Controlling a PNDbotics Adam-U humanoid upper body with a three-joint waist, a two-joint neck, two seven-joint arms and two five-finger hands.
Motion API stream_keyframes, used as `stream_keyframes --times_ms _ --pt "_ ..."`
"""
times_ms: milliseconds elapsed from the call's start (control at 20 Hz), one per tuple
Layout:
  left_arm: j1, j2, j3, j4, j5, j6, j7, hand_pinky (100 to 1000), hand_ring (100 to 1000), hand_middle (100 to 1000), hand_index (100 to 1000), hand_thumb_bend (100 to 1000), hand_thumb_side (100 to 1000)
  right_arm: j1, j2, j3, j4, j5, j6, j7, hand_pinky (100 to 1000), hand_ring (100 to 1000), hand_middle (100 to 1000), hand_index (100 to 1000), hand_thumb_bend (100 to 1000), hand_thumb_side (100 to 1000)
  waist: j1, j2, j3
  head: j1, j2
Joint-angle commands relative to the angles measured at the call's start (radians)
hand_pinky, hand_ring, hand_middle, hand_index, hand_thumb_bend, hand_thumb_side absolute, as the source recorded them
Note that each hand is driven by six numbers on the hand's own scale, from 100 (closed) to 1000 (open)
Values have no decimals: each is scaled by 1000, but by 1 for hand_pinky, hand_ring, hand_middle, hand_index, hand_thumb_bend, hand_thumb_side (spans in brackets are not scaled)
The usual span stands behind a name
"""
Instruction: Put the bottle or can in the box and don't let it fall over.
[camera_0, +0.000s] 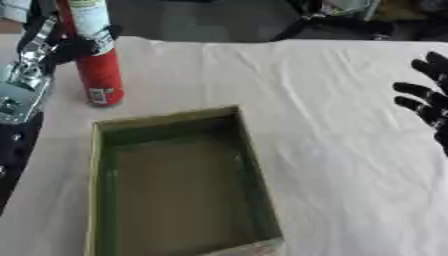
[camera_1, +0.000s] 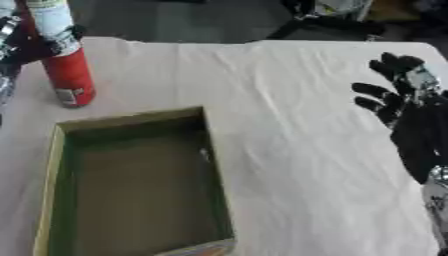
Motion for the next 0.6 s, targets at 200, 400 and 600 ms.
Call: stream_keyframes --times_ms 200,400,600 --pt "-22 -1 16 9 37 -9 37 731 1000 744 496 366 257 -10 -8 -6 -22 5 3 3 875 843 972 994 100 907 2 -13 -7 5 -19" --pt "-18 -4 19 17 66 -12 55 703 1000 638 402 169 223 -8 -6 -8 -22 7 5 1 876 843 972 994 100 910 3 -12 -9 5 -19" --pt "-16 -3 22 25 100 -3 72 681 1000 574 346 100 203 -7 -6 -10 -22 7 7 0 877 843 972 994 100 911 4 -13 -9 4 -18"
